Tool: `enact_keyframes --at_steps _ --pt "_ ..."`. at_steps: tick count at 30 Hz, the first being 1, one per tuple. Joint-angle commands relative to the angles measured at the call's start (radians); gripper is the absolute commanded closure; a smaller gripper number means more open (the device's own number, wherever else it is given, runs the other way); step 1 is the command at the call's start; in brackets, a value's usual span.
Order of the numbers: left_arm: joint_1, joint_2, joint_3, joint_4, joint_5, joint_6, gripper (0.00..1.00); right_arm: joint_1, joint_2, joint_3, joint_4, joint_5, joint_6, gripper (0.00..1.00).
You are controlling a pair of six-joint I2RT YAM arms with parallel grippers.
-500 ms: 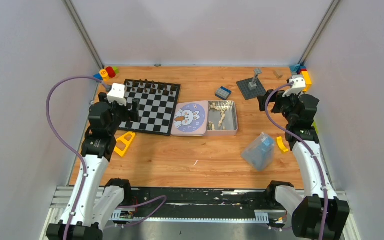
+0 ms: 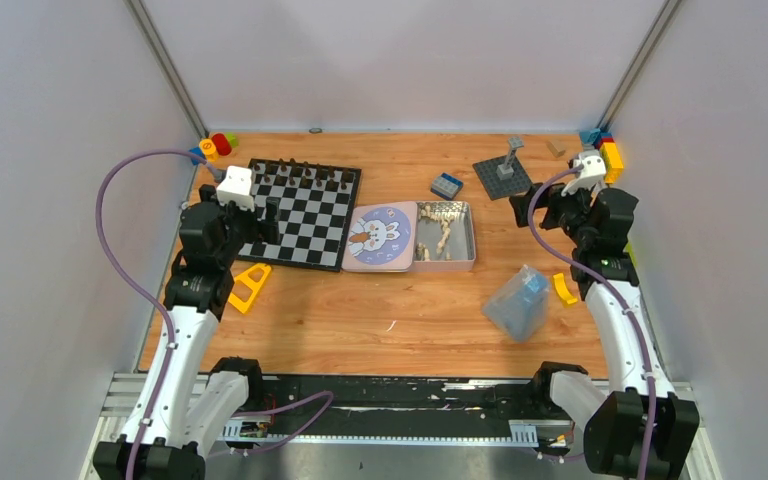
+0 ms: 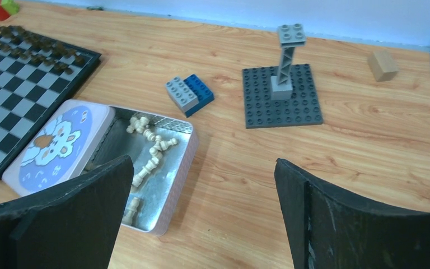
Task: Set up the chess pieces on the board
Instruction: Pick up the lid from the center of the board.
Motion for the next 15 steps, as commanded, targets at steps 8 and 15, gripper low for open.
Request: enact_keyframes --at_steps 8,15 --pt "0.005 0.033 -0.003 0.004 0.068 0.012 0.00 0.213 0.202 0.148 -0.052 -0.139 0.027 0.06" --pt "0.005 0.034 -0.011 0.007 0.076 0.021 0.00 0.387 0.500 0.330 -0.084 -0.149 0.095 0.13"
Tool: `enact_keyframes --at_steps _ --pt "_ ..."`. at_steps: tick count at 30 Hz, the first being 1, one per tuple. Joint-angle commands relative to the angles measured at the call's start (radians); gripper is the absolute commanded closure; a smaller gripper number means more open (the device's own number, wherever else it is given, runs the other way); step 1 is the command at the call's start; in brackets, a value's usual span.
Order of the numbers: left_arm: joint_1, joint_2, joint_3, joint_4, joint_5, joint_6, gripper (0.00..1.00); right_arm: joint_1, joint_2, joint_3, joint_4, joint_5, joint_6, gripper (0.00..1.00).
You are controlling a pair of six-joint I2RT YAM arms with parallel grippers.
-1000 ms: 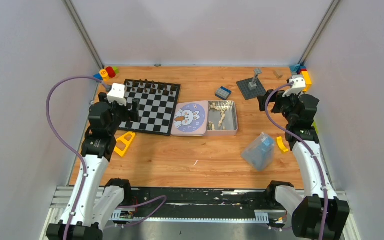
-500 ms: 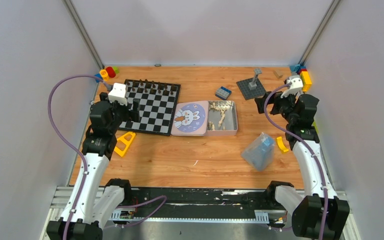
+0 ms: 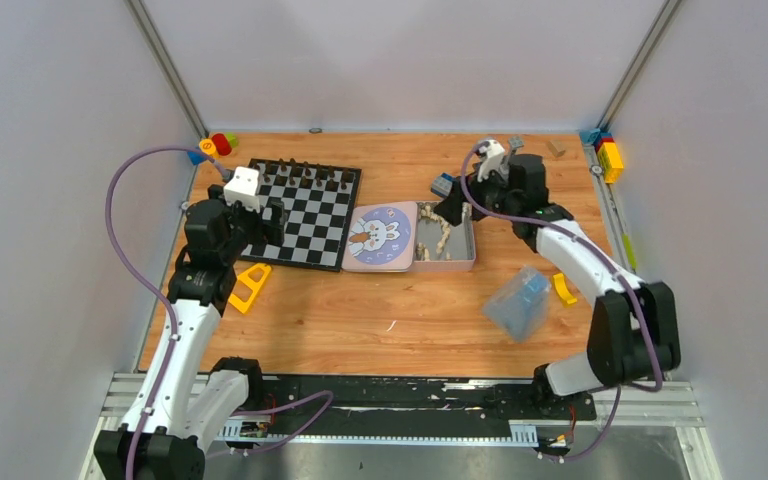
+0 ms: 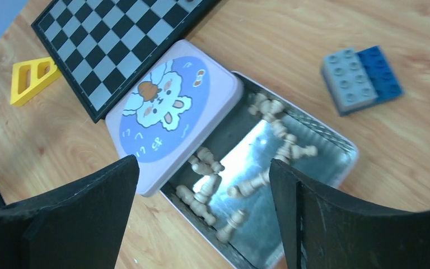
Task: Set up the chess pieces on the board
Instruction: Pick up the lid from the center of the board.
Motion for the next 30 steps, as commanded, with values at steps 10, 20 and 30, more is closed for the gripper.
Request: enact_keyframes --at_steps 10,20,30 --pt "0.005 -0.008 -0.006 0.014 0.019 0.023 0.00 0.101 0.379 0.286 -0.127 -0.059 0.148 0.20" --pt "0.005 -0.004 -0.009 0.017 0.022 0.025 0.00 0.135 0.534 0.360 -0.178 -0.118 0.156 0.29" --pt "0.005 0.005 -0.010 0.019 0.023 0.027 0.00 0.139 0.607 0.412 -0.185 -0.224 0.164 0.49"
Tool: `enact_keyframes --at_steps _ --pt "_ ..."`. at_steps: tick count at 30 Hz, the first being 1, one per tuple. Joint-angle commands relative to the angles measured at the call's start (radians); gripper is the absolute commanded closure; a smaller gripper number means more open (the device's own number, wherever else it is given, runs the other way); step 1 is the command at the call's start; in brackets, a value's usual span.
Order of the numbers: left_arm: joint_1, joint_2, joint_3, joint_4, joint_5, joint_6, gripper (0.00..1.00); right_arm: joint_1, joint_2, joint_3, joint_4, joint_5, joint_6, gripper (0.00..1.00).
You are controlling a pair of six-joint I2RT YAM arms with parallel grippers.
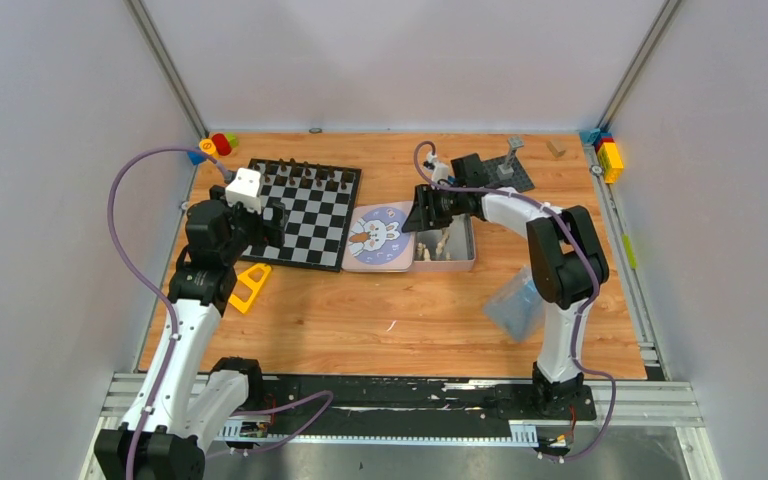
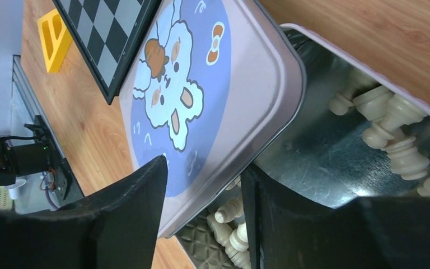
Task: Set up the chess pieces on the board
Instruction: Pick up the lid from the center of the board.
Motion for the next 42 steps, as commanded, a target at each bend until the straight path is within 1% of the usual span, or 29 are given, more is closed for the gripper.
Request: enact_keyframes --at_steps 1,6,11,15,23,27,34,39,42 --pt "0.004 0.004 -0.004 0.023 0.012 0.012 0.00 0.003 0.025 0.063 0.001 -0.077 0.013 0.52" --pt "0.005 0.002 -0.005 0.022 0.012 0.014 0.00 -0.004 0.036 0.087 -0.011 -0.098 0.012 0.70" --pt "0.004 0.002 -0.005 0.023 0.013 0.014 0.00 -0.031 0.005 0.098 -0.021 -0.136 0.027 0.88" --pt "0.005 0.001 -0.008 0.026 0.018 0.015 0.00 -0.059 -0.040 0.096 -0.024 -0.196 0.057 0.99" --pt "0.005 0.004 -0.008 0.025 0.024 0.015 0.00 -0.132 -0.180 0.060 -0.027 -0.318 0.117 1.00" --pt "0.005 0.005 -0.007 0.025 0.027 0.016 0.00 -0.245 -0.267 0.021 -0.036 -0.376 0.142 1.00" --pt "0.005 0.015 -0.008 0.026 0.043 0.016 0.00 -0.500 -0.409 -0.075 -0.055 -0.473 0.162 1.00" --pt "0.004 0.021 -0.007 0.026 0.051 0.014 0.00 -0.612 -0.479 -0.103 -0.054 -0.517 0.166 1.00" --pt "0.005 0.023 -0.008 0.026 0.055 0.013 0.00 -0.662 -0.537 -0.088 -0.068 -0.477 0.123 1.00"
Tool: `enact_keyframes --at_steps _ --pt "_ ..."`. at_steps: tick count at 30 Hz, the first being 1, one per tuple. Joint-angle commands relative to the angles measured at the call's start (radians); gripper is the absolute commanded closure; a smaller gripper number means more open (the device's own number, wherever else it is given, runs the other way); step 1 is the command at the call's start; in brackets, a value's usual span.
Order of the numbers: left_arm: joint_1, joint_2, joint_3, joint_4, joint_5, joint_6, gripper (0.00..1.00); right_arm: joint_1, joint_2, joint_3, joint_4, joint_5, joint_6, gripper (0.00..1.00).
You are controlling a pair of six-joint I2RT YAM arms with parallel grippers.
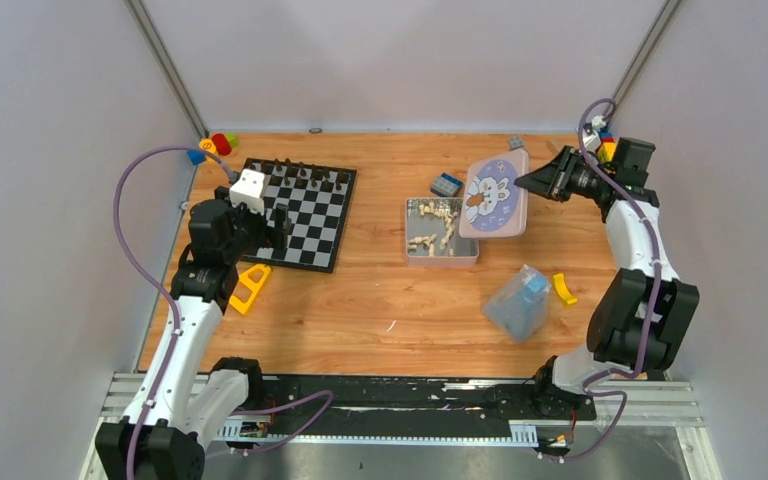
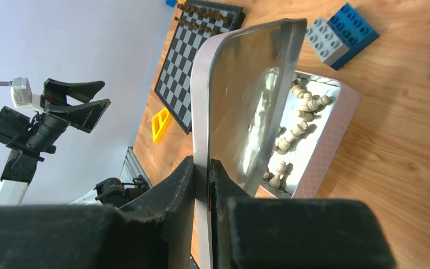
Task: Set up the chess pieces on the board
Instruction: Pick up the lid from the center of the board, then place the lid at the center of the board.
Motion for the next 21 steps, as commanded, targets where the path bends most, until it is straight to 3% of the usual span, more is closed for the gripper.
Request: enact_keyframes --at_steps 1,9,13,21 --pt "0.005 0.000 0.002 0.026 0.023 0.012 0.00 -0.051 -0.124 0.025 0.001 -0.010 -0.050 1.00" --pt "0.005 0.003 0.003 0.024 0.036 0.008 0.00 -0.053 -0.199 0.166 -0.239 0.475 -0.324 1.00" --pt "0.005 0.005 0.003 0.024 0.046 0.007 0.00 0.009 -0.226 0.152 -0.251 0.772 -0.434 1.00" --pt "0.004 -0.003 0.003 0.024 0.055 0.005 0.00 0.186 -0.131 0.064 -0.170 1.113 -0.516 1.00"
